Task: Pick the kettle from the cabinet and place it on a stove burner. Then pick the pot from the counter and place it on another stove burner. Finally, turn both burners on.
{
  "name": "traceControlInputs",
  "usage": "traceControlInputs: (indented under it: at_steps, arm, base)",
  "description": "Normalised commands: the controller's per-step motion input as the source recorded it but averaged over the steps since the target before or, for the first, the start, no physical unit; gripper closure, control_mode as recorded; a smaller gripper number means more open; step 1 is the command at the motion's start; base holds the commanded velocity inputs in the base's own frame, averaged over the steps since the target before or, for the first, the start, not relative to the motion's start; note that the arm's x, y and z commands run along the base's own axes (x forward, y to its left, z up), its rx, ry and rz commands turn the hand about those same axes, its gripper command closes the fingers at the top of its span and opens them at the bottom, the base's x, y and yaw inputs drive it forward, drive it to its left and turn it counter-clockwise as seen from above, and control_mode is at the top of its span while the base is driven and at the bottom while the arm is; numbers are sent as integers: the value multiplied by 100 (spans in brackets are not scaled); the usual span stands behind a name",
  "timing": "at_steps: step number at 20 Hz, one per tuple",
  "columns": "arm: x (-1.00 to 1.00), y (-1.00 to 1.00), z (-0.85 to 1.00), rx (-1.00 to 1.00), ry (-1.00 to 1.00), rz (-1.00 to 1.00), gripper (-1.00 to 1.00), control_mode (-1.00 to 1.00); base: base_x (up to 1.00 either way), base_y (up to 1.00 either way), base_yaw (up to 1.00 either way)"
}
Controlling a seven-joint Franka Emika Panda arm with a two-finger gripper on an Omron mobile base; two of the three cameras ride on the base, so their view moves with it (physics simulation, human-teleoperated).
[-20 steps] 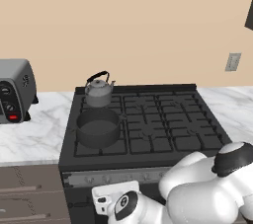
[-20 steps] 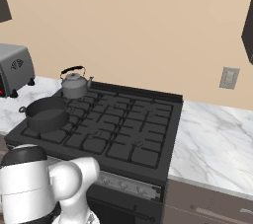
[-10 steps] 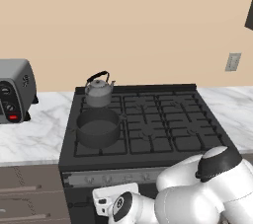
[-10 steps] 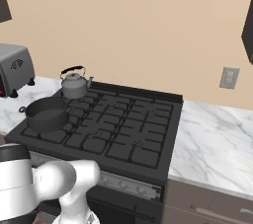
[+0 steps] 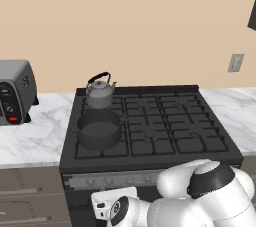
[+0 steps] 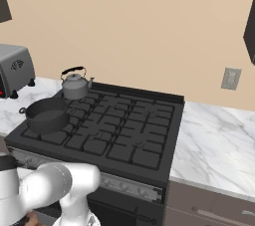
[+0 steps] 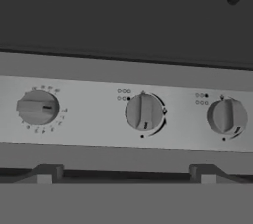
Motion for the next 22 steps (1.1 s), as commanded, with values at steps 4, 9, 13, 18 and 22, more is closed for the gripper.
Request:
traceControlInputs:
  at_steps: [4, 9, 13, 18, 22]
  arm:
    - [12, 2, -6, 1, 0, 0, -100, -100]
    - [17, 0, -5, 1, 0, 0, -100, -100]
    - [19, 0, -1, 2, 0, -1, -100, -100]
    - [20, 0, -7, 1, 0, 0, -100, -100]
    - [18, 0, -14, 0, 1, 0, -100, -100]
  base:
    - [0, 0, 0]
    - [0, 0, 0]
    - [0, 0, 0]
    - [0, 0, 0]
    - [0, 0, 0]
